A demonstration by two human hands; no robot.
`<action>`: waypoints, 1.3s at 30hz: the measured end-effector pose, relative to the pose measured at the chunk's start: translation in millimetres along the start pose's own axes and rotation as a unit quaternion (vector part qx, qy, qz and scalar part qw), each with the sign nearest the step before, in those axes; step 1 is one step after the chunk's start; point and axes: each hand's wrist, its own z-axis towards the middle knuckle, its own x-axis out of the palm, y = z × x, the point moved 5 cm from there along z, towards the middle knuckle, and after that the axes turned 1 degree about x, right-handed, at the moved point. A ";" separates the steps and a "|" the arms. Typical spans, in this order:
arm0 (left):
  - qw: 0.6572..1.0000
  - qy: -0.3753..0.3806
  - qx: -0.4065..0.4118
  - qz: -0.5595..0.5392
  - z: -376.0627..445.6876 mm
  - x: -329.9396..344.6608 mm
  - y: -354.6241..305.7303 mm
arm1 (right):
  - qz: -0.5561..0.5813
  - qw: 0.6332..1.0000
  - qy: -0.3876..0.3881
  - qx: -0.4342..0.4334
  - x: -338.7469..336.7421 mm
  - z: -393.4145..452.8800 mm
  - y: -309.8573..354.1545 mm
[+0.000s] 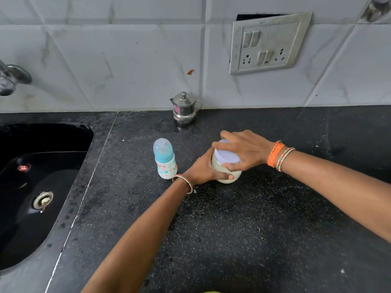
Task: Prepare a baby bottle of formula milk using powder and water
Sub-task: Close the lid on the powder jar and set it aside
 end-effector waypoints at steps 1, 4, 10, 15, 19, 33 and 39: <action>1.000 -0.027 -0.001 -0.017 1.0 0.3 3.0 | 0.012 0.999 -0.019 0.029 -2.8 3.3 2.0; 0.992 -0.115 0.010 -0.055 -4.1 6.3 1.0 | 0.032 0.982 -0.052 0.181 -2.8 4.2 5.5; 0.949 -0.306 0.034 -0.061 -26.5 37.4 -26.2 | 0.071 0.853 0.002 0.518 6.1 9.2 27.0; 0.972 -0.229 0.032 -0.042 -24.2 26.2 -17.9 | 0.073 0.885 0.098 0.449 -21.8 -12.2 29.9; 0.973 -0.225 0.040 -0.038 -26.4 25.6 -16.2 | 0.125 0.925 0.063 0.352 -72.3 -12.1 25.0; 0.982 -0.186 0.016 -0.012 -28.6 20.4 -17.6 | 0.171 0.929 0.224 0.238 -5.1 -10.4 4.0; 0.978 -0.198 0.057 -0.013 -33.7 20.3 -20.8 | 0.204 0.950 0.139 0.193 1.8 -19.0 5.4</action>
